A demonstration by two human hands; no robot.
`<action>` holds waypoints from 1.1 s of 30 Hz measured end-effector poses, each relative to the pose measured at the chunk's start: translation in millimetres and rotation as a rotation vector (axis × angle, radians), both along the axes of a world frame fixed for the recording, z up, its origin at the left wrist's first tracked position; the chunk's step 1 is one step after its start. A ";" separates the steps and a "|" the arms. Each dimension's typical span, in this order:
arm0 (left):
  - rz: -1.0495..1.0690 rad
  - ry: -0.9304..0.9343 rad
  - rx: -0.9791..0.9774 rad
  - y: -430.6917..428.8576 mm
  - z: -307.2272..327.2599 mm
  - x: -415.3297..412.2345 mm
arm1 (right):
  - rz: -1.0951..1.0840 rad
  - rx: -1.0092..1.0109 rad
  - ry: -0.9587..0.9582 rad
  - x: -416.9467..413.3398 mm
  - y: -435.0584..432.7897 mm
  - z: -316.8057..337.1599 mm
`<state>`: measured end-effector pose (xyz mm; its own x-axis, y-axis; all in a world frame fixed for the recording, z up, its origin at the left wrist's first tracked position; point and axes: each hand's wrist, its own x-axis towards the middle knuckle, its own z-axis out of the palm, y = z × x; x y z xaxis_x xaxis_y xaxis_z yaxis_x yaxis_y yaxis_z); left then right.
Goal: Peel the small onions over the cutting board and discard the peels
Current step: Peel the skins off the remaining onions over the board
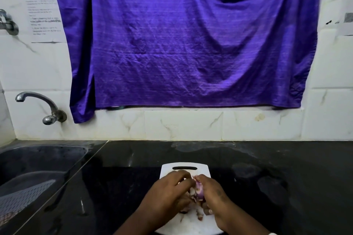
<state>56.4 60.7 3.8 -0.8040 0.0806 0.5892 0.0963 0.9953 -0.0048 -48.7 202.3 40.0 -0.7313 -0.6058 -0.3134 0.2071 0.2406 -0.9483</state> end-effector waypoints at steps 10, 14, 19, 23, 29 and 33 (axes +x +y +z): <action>-0.072 -0.164 -0.024 3.4 26.6 -7.2 | 0.073 0.003 -0.004 -4.8 3.0 -2.3; -0.067 -0.239 -0.064 4.7 25.7 -11.0 | 0.059 0.004 -0.004 -6.1 1.6 -5.9; -0.049 -0.233 -0.079 4.3 13.9 -14.9 | 0.027 0.000 -0.043 -3.8 -0.2 -9.4; -0.050 -0.240 -0.079 5.8 13.9 -14.8 | 0.017 -0.020 -0.086 -3.2 0.3 -9.2; -0.027 -0.124 0.081 -0.2 7.2 -10.1 | -0.018 -0.073 -0.131 -8.8 0.6 2.5; -0.021 -0.027 0.220 2.6 3.6 -10.4 | -0.042 -0.100 -0.134 -7.2 1.9 4.6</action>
<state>46.0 63.3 7.4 -0.8191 -0.0309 0.5728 0.1137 0.9700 0.2148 -55.9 204.2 44.6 -0.7121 -0.6088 -0.3497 0.3411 0.1353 -0.9302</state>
